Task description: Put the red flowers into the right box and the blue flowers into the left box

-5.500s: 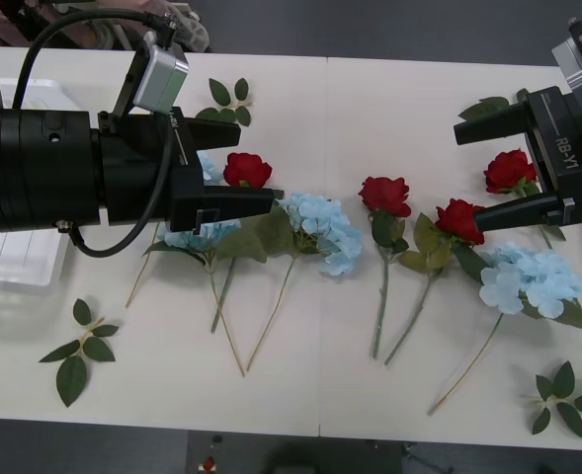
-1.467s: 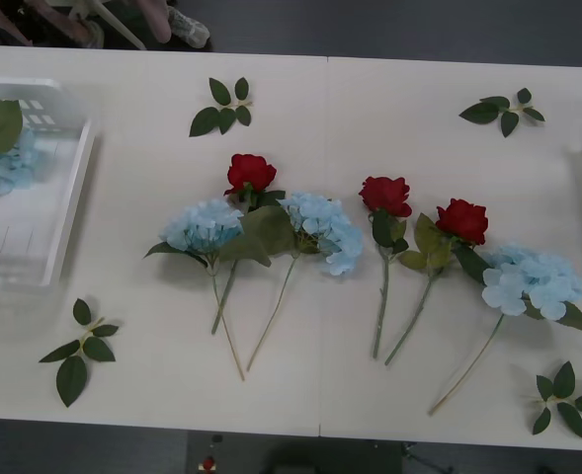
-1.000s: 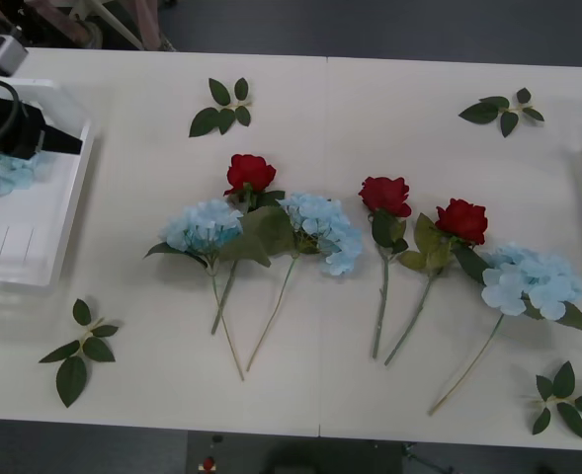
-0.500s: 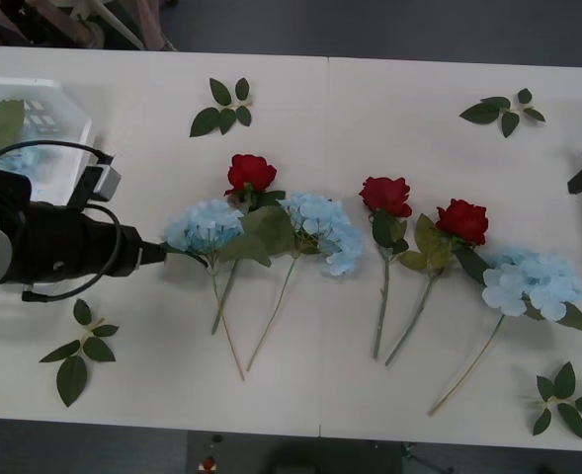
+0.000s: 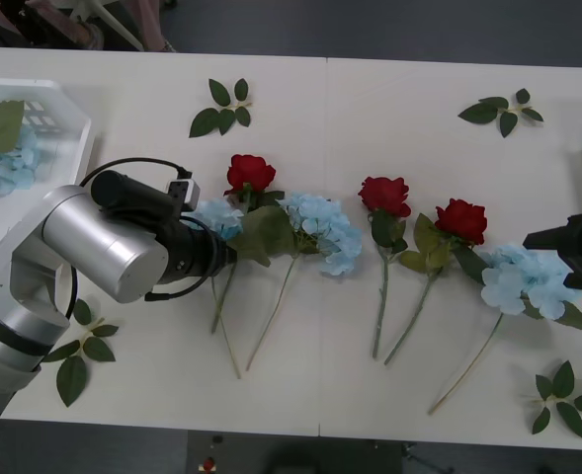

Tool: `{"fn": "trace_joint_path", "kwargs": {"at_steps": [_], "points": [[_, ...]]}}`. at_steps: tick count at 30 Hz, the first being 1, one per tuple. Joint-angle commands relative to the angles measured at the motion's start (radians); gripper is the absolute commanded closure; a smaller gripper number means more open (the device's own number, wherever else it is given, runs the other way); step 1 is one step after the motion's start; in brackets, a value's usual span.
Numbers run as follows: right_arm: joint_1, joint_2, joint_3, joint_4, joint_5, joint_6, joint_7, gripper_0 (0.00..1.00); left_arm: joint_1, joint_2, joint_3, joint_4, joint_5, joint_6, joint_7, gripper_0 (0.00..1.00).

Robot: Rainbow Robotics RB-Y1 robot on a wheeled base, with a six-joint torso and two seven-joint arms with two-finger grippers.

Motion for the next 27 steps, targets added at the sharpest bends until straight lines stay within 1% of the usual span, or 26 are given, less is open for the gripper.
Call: {"fn": "trace_joint_path", "kwargs": {"at_steps": [1,3,5,6,7,8,9,11,14,18,20,24,25,27], "points": [[0.061,0.049,0.008,-0.001,0.052,-0.088,-0.011,0.18,-0.082,-0.011,-0.059,0.112,-0.047,-0.061,0.021,0.0],[0.08,0.068,0.013,0.004,0.089,-0.102,-0.013,0.18,-0.084,-0.019,-0.065,0.15,-0.056,-0.102,0.021,0.16],[0.084,0.091,0.025,0.022,0.129,-0.103,-0.008,0.18,-0.085,-0.022,-0.077,0.192,-0.057,-0.159,0.016,0.57],[0.084,0.094,0.03,0.027,0.138,-0.108,-0.007,0.18,-0.087,-0.022,-0.08,0.203,-0.057,-0.168,0.018,0.69],[0.084,0.094,0.048,0.036,0.159,-0.122,-0.002,0.18,-0.093,-0.022,-0.092,0.218,-0.057,-0.185,0.018,0.87],[0.084,0.094,0.068,0.041,0.175,-0.138,0.001,0.18,-0.098,-0.022,-0.1,0.227,-0.057,-0.193,0.018,0.95],[0.081,0.094,0.1,0.05,0.195,-0.177,0.002,0.18,-0.105,-0.022,-0.109,0.235,-0.06,-0.194,0.018,0.99],[0.066,0.092,0.157,0.065,0.219,-0.231,0.004,0.18,-0.111,-0.022,-0.115,0.236,-0.07,-0.193,0.02,0.99],[0.001,0.097,0.267,0.108,0.268,-0.296,0.005,0.18,-0.111,-0.014,-0.115,0.236,-0.071,-0.193,0.015,1.0],[-0.055,0.126,0.356,0.17,0.313,-0.329,0.007,0.18,-0.111,0.0,-0.115,0.232,-0.076,-0.193,0.012,1.0],[-0.082,0.14,0.39,0.197,0.342,-0.333,0.009,0.18,-0.116,0.021,-0.111,0.207,-0.079,-0.193,0.012,1.0],[-0.126,0.168,0.442,0.239,0.385,-0.336,0.01,0.18,-0.119,0.13,-0.079,0.078,-0.014,-0.191,0.015,1.0],[-0.14,0.178,0.456,0.248,0.399,-0.336,0.01,0.18,-0.121,0.191,-0.051,0.012,0.038,-0.171,0.015,1.0],[-0.149,0.192,0.461,0.26,0.411,-0.336,0.01,0.18,-0.121,0.277,0.004,-0.07,0.105,-0.121,0.012,1.0]]}}
